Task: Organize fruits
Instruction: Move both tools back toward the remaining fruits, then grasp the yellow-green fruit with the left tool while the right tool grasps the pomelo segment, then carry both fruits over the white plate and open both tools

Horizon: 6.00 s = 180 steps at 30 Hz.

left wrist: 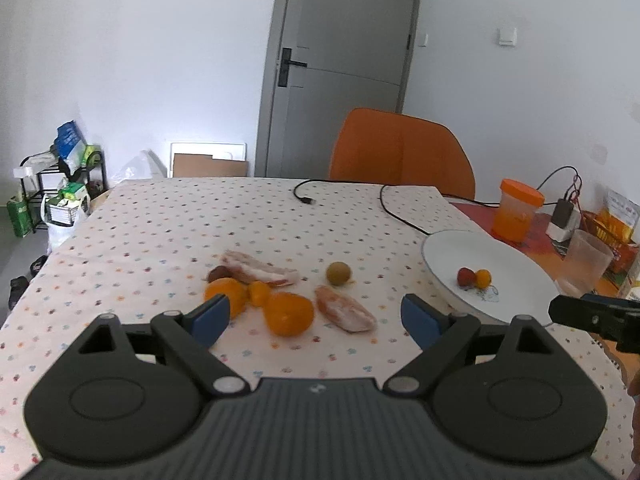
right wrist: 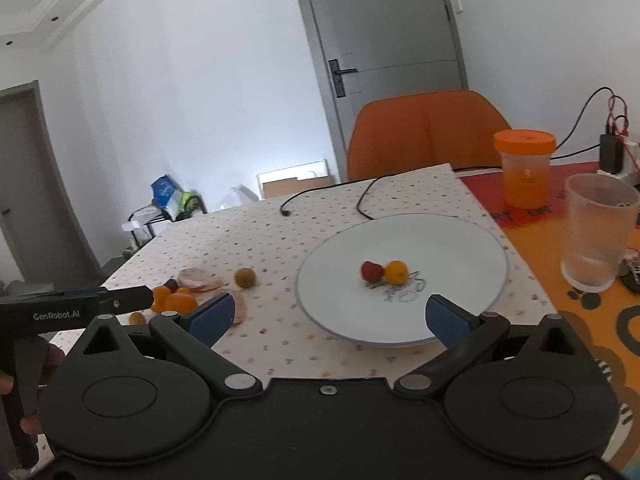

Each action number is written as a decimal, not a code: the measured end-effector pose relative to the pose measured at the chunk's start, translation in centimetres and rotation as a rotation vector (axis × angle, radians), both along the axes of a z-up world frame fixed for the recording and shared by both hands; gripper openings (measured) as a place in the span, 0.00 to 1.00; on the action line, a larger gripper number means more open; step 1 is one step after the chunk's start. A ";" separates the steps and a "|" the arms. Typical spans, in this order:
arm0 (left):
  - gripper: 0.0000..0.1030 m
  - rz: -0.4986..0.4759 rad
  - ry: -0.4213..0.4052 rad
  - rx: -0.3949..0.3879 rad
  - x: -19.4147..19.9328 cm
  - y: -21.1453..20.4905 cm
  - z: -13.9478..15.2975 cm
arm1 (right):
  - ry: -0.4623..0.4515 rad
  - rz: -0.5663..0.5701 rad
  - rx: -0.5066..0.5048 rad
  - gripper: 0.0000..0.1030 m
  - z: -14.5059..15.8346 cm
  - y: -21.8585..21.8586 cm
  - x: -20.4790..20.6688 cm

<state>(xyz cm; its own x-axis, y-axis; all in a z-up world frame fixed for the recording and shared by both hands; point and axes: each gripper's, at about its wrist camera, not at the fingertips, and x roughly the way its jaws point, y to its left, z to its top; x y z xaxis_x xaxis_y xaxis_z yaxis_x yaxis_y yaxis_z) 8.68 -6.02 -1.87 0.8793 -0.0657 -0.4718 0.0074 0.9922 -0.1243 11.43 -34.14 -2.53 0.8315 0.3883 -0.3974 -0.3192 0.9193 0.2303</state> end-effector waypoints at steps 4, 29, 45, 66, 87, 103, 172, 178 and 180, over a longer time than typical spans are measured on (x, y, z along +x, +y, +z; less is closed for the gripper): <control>0.89 0.007 0.000 -0.022 -0.5 1.2 -0.2 | -0.005 0.020 -0.010 1.00 0.1 1.0 -0.2; 1.00 0.092 0.021 -0.128 -1.7 6.6 -2.3 | -0.004 0.042 0.000 1.00 -0.5 4.5 -0.9; 0.99 0.112 0.034 -0.109 -0.3 7.5 -3.3 | 0.014 0.165 -0.049 0.94 -1.2 7.4 0.6; 0.64 0.137 0.092 -0.145 3.5 8.1 -5.4 | 0.105 0.234 -0.114 0.53 -3.1 10.9 5.8; 0.23 0.148 0.090 -0.138 4.1 7.9 -5.9 | 0.133 0.275 -0.172 0.48 -4.2 14.3 9.6; 0.23 0.184 0.069 -0.128 2.7 7.9 -5.1 | 0.114 0.309 -0.181 0.32 -4.6 14.7 9.2; 0.23 -0.272 0.039 0.007 9.4 -13.4 -1.9 | -0.032 -0.129 0.052 0.33 -3.5 -6.3 5.4; 0.24 -0.262 0.050 -0.020 10.1 -13.2 -1.9 | -0.034 -0.136 0.041 0.33 -3.5 -6.1 5.9; 0.25 -0.255 0.054 -0.024 10.1 -13.0 -1.8 | -0.039 -0.140 0.032 0.33 -3.4 -6.0 6.0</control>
